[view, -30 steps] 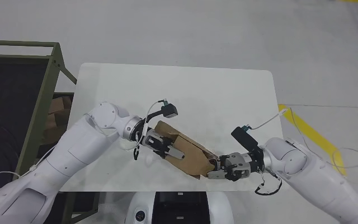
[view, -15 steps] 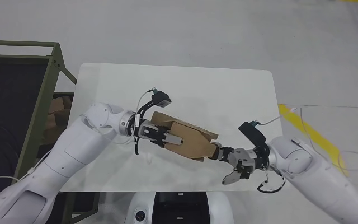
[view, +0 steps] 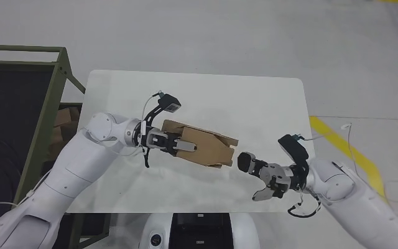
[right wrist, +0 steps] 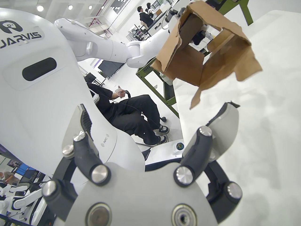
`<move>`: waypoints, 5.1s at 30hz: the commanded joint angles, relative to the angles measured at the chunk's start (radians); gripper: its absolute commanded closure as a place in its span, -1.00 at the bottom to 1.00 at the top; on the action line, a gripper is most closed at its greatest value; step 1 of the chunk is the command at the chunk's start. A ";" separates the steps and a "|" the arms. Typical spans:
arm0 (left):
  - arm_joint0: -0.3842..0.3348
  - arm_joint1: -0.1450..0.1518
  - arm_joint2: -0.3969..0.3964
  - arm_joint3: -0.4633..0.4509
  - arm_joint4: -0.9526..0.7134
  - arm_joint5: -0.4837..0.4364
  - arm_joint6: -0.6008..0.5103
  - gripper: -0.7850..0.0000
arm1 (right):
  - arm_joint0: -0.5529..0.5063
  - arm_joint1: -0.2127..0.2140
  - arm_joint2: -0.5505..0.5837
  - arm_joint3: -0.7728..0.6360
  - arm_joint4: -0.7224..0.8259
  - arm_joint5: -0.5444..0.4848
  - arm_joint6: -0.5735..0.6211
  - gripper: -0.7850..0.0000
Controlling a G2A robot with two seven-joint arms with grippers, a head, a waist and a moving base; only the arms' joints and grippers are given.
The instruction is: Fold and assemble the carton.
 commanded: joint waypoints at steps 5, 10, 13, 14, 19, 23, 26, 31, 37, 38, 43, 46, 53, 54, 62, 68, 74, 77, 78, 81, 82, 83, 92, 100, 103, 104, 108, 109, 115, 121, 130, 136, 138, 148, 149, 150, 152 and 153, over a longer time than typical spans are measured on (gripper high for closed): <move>0.009 0.000 -0.013 -0.007 0.004 -0.001 0.001 1.00 | -0.021 -0.004 0.019 0.010 0.009 0.000 -0.024 -1.00; 0.009 0.000 -0.013 -0.007 0.004 -0.001 0.001 1.00 | -0.021 -0.004 0.019 0.010 0.009 0.000 -0.024 -1.00; 0.009 0.000 -0.013 -0.007 0.004 -0.001 0.001 1.00 | -0.020 -0.005 0.019 -0.004 -0.005 0.006 -0.027 -1.00; 0.014 -0.002 -0.012 -0.017 0.004 0.009 0.020 1.00 | -0.018 -0.007 0.024 -0.016 -0.030 0.002 -0.030 -1.00; 0.017 -0.006 -0.018 -0.018 0.013 0.072 0.031 1.00 | -0.063 -0.019 0.108 -0.118 -0.328 0.000 -0.147 -1.00; 0.017 -0.011 -0.015 0.001 -0.014 0.113 -0.004 1.00 | -0.156 -0.036 0.177 -0.193 -0.580 0.000 -0.336 -1.00; 0.015 -0.015 -0.013 0.018 -0.035 0.141 -0.029 1.00 | -0.226 -0.049 0.214 -0.233 -0.749 0.000 -0.477 -1.00; 0.008 -0.024 -0.011 0.042 -0.063 0.171 -0.072 1.00 | -0.318 -0.067 0.252 -0.249 -0.910 0.013 -0.671 -1.00; 0.005 -0.031 -0.015 0.056 -0.063 0.178 -0.104 1.00 | -0.318 -0.067 0.252 -0.249 -0.910 0.013 -0.671 -1.00; 0.006 -0.033 -0.015 0.056 -0.060 0.178 -0.106 1.00 | -0.318 -0.067 0.252 -0.249 -0.910 0.013 -0.671 -1.00; 0.008 -0.041 -0.012 0.060 -0.051 0.170 -0.105 1.00 | -0.306 -0.069 0.207 -0.252 -0.844 0.011 -0.613 -1.00; 0.006 -0.045 -0.013 0.064 -0.040 0.165 -0.104 1.00 | -0.282 -0.066 0.177 -0.246 -0.776 0.015 -0.536 -1.00; 0.007 -0.053 -0.017 0.060 -0.002 0.160 -0.090 1.00 | -0.207 -0.064 0.110 -0.246 -0.623 0.024 -0.399 -1.00; 0.007 -0.054 -0.017 0.059 0.005 0.160 -0.088 1.00 | -0.198 -0.064 0.104 -0.241 -0.605 0.027 -0.390 -1.00; 0.017 -0.060 -0.025 0.053 0.033 0.150 -0.085 1.00 | -0.146 -0.067 0.065 -0.218 -0.501 0.071 -0.313 -1.00; 0.022 -0.064 -0.031 0.051 0.056 0.150 -0.080 1.00 | -0.111 -0.070 0.044 -0.200 -0.441 0.060 -0.276 -1.00; 0.026 -0.069 -0.039 0.050 0.056 0.149 -0.082 1.00 | -0.115 -0.069 0.056 -0.184 -0.417 0.054 -0.277 -1.00; 0.026 -0.071 -0.041 0.050 0.061 0.152 -0.086 1.00 | -0.117 -0.069 0.062 -0.189 -0.416 0.009 -0.278 -1.00; 0.026 -0.072 -0.042 0.051 0.064 0.153 -0.085 1.00 | -0.117 -0.070 0.063 -0.195 -0.419 0.000 -0.279 -1.00; 0.025 -0.074 -0.043 0.052 0.075 0.155 -0.082 1.00 | -0.117 -0.073 0.063 -0.231 -0.444 0.000 -0.304 -1.00; 0.026 -0.075 -0.042 0.053 0.078 0.155 -0.080 1.00 | -0.117 -0.073 0.060 -0.244 -0.454 0.000 -0.312 -1.00; 0.026 -0.076 -0.042 0.053 0.079 0.155 -0.079 1.00 | -0.118 -0.074 0.057 -0.250 -0.463 0.000 -0.319 -1.00; 0.027 -0.083 -0.039 0.054 0.097 0.162 -0.090 1.00 | -0.106 -0.071 0.031 -0.251 -0.514 0.000 -0.361 -1.00; 0.018 -0.094 -0.010 0.049 0.146 0.175 -0.078 1.00 | -0.094 -0.076 0.018 -0.257 -0.619 0.000 -0.428 -1.00; 0.013 -0.099 0.002 0.047 0.159 0.180 -0.072 1.00 | -0.098 -0.081 0.008 -0.263 -0.681 0.000 -0.462 -1.00; 0.011 -0.101 0.005 0.048 0.163 0.182 -0.071 1.00 | -0.098 -0.083 0.003 -0.260 -0.698 0.000 -0.472 -1.00; 0.003 -0.107 0.019 0.046 0.178 0.186 -0.063 1.00 | -0.089 -0.095 -0.015 -0.248 -0.755 0.001 -0.506 -1.00; 0.001 -0.109 0.022 0.046 0.181 0.188 -0.063 1.00 | -0.085 -0.098 -0.022 -0.244 -0.768 0.011 -0.507 -1.00; -0.008 -0.116 0.035 0.050 0.199 0.193 -0.058 1.00 | -0.068 -0.125 -0.052 -0.271 -0.908 0.114 -0.576 -1.00; -0.012 -0.121 0.039 0.056 0.204 0.194 -0.064 1.00 | -0.079 -0.148 -0.095 -0.280 -1.057 0.213 -0.644 -1.00; -0.014 -0.127 0.037 0.063 0.204 0.196 -0.076 1.00 | -0.052 -0.165 -0.122 -0.260 -1.049 0.251 -0.628 -1.00; -0.015 -0.129 0.034 0.067 0.204 0.199 -0.084 1.00 | -0.053 -0.170 -0.113 -0.248 -1.028 0.253 -0.643 -1.00; -0.016 -0.130 0.033 0.068 0.203 0.199 -0.087 1.00 | -0.056 -0.172 -0.106 -0.244 -1.022 0.249 -0.658 -1.00; -0.020 -0.136 0.032 0.075 0.201 0.201 -0.098 1.00 | -0.074 -0.176 -0.081 -0.233 -1.004 0.256 -0.663 -1.00; -0.020 -0.137 0.031 0.075 0.199 0.199 -0.097 1.00 | -0.077 -0.177 -0.076 -0.234 -1.006 0.267 -0.666 -1.00; -0.019 -0.137 0.031 0.075 0.199 0.198 -0.098 1.00 | -0.082 -0.177 -0.072 -0.237 -1.012 0.279 -0.667 -1.00; -0.019 -0.138 0.030 0.076 0.200 0.198 -0.098 1.00 | -0.091 -0.178 -0.070 -0.246 -1.021 0.284 -0.668 -1.00; -0.019 -0.138 0.029 0.076 0.200 0.198 -0.099 1.00 | -0.094 -0.178 -0.069 -0.248 -1.025 0.284 -0.667 -1.00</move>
